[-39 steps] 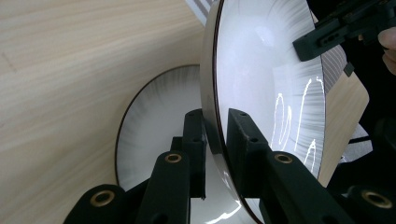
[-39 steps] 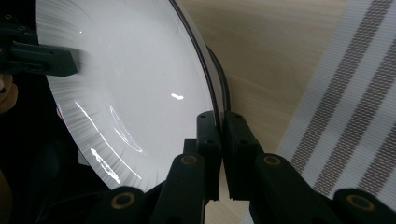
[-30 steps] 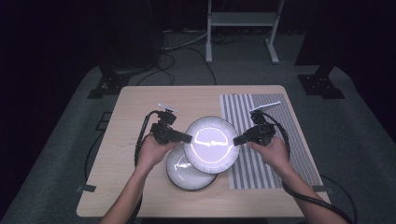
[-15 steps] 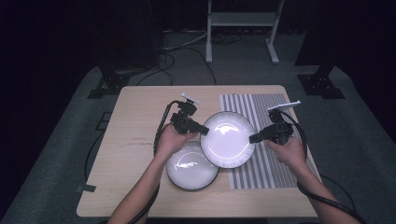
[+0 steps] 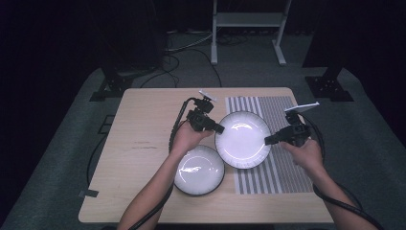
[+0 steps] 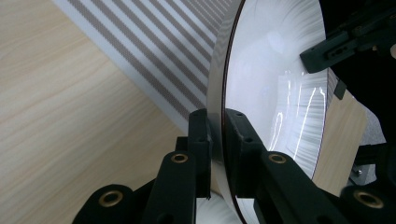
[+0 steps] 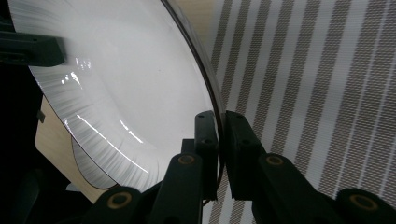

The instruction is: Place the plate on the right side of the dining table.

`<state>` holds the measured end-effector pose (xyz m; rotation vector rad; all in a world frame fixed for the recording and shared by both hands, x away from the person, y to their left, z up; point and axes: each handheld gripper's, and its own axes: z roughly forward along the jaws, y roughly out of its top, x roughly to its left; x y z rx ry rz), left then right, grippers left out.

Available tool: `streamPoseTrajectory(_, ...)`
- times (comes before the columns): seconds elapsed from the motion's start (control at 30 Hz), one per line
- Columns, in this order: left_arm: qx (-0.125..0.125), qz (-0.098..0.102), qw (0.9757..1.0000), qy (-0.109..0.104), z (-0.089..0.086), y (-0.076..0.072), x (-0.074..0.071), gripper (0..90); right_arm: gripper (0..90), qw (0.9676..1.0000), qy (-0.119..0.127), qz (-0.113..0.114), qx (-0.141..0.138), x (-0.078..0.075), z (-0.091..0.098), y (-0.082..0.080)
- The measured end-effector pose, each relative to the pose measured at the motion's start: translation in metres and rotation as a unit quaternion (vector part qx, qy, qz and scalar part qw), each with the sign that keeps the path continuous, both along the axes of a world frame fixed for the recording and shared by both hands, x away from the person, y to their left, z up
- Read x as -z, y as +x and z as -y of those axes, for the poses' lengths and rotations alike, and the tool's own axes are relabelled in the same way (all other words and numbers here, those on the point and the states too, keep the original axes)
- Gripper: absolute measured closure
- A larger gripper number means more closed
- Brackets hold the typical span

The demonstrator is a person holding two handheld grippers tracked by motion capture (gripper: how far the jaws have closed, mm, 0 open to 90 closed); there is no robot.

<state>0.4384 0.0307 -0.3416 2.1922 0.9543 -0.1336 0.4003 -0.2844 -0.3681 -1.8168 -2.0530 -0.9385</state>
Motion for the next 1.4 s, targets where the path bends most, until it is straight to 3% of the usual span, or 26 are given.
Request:
streamPoseTrajectory(0.33, 0.012, 0.006, 0.9998, 0.013, 0.029, 0.016, -0.004, 81.5, 82.8, 0.9997, -0.007, 0.000, 0.025, 0.003, 0.022, 0.005)
streamPoseTrajectory(1.4, 0.041, 0.024, 0.9988, 0.010, 0.082, 0.049, 0.004, 82.8, 82.3, 0.9966, -0.038, 0.016, 0.071, 0.004, 0.063, 0.013)
